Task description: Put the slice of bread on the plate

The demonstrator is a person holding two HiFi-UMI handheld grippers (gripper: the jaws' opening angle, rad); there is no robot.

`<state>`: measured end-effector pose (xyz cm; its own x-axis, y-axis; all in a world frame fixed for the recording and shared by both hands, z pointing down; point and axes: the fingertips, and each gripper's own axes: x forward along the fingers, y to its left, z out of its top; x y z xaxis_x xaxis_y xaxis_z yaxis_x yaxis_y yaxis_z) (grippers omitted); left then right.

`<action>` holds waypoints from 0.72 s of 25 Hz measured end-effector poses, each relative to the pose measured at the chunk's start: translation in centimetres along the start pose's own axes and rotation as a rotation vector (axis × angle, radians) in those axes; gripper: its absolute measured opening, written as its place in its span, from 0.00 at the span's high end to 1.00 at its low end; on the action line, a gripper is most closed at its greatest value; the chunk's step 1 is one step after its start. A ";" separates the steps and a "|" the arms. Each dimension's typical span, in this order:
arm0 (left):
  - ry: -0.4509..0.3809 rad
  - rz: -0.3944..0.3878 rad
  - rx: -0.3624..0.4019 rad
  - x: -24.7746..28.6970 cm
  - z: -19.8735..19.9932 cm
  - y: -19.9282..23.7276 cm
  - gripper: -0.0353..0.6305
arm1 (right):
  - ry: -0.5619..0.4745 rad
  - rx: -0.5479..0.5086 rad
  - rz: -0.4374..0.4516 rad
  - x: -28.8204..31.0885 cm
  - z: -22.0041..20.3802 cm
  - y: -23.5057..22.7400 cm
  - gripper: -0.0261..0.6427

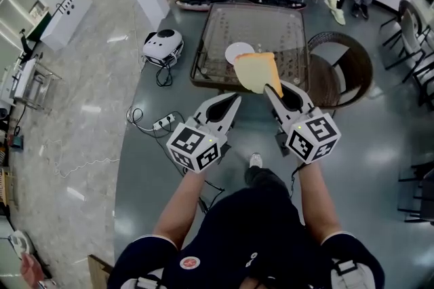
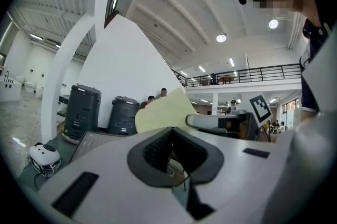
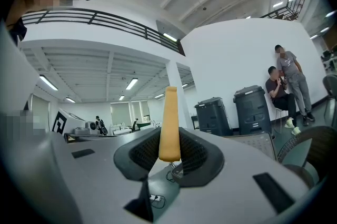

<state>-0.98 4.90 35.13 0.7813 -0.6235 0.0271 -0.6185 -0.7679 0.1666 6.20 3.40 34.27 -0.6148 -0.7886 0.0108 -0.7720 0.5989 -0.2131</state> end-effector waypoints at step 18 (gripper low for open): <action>0.058 0.144 -0.004 10.4 -0.5 8.2 0.94 | 0.075 0.034 0.075 8.6 0.2 -12.9 0.83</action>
<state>2.08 -7.83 37.25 0.6878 -0.7178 0.1078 -0.7246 -0.6701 0.1611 10.88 -11.15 36.90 -0.6823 -0.7281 0.0667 -0.7179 0.6499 -0.2495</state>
